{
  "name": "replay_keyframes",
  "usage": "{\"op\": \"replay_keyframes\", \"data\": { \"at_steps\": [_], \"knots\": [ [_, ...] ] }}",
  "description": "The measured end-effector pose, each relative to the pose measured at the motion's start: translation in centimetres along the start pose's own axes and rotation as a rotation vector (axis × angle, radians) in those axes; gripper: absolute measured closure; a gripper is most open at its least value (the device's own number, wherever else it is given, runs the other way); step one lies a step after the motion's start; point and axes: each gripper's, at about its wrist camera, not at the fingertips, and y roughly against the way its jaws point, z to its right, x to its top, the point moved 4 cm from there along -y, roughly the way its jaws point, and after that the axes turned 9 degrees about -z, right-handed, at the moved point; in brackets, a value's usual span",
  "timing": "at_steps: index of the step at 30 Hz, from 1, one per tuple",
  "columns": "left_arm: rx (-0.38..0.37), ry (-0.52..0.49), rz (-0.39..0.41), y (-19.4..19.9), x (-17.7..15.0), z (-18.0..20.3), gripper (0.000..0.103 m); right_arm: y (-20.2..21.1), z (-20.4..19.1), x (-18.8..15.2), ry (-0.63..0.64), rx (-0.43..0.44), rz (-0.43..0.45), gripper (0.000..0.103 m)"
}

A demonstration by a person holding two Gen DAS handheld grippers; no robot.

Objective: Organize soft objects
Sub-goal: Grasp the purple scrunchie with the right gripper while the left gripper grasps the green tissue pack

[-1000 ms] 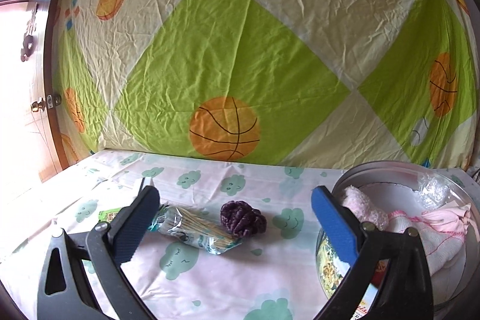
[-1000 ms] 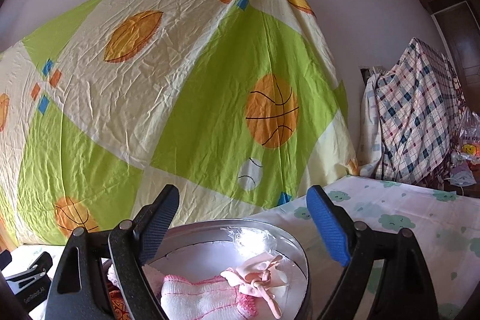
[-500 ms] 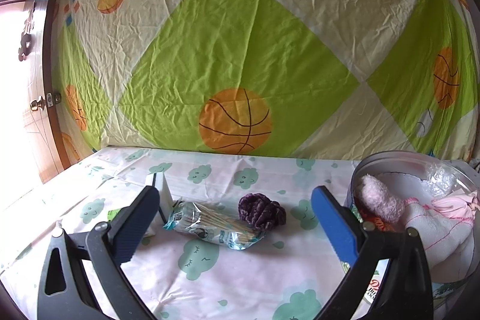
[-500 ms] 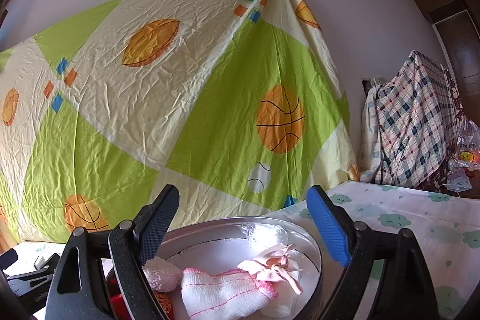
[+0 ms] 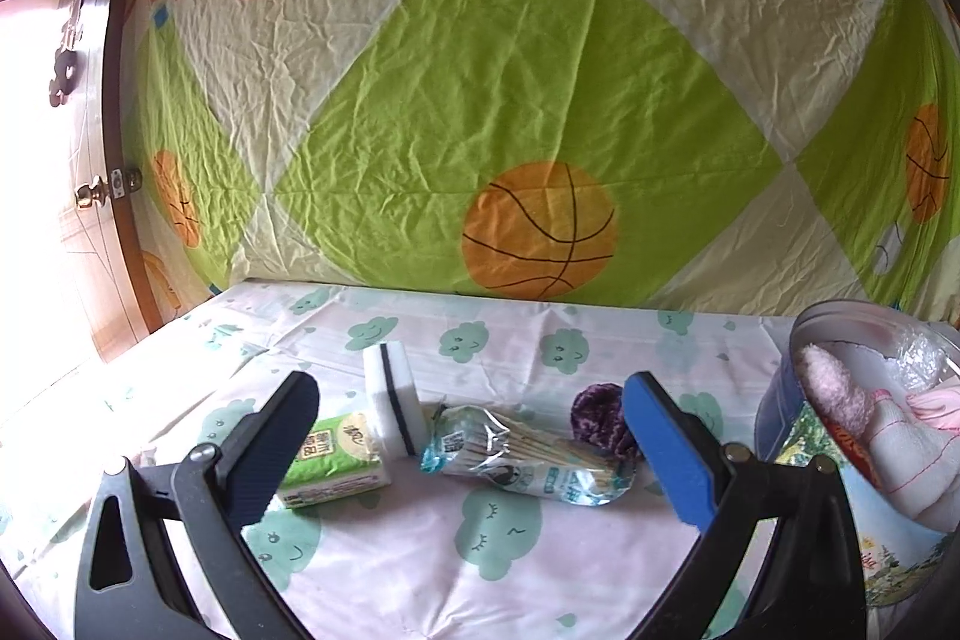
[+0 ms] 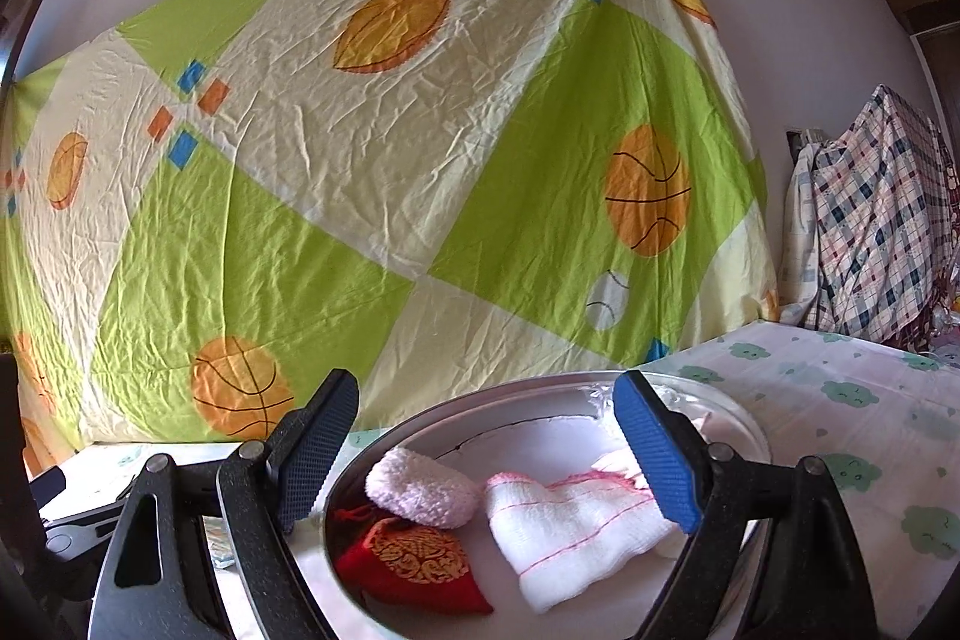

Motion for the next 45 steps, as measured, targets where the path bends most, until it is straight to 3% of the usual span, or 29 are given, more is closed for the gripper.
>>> {"op": "replay_keyframes", "data": {
  "at_steps": [12,23,30,37,43,45],
  "knots": [
    [0.068,0.084,-0.064,-3.0,0.4,-6.6,0.001,-2.3,-6.6,-2.2,0.065,0.106,-0.165,0.015],
    [0.161,0.168,-0.131,-6.0,0.7,-12.5,0.001,-4.2,-13.6,-4.3,0.229,0.178,-0.262,0.015],
    [0.235,0.23,-0.211,-7.6,0.3,-15.7,0.001,-8.8,-16.4,-5.5,0.278,0.197,-0.433,0.015],
    [0.228,0.275,-0.295,-8.7,-0.5,-17.1,0.001,-13.5,-18.2,-7.5,0.324,0.229,-0.636,0.03],
    [0.146,0.214,-0.325,-9.2,-0.4,-14.7,0.001,-16.9,-18.2,-9.6,0.294,0.214,-0.806,0.036],
    [0.125,0.189,-0.327,-9.2,-0.4,-13.7,0.001,-17.2,-18.0,-9.9,0.275,0.224,-0.824,0.035]
  ]
}}
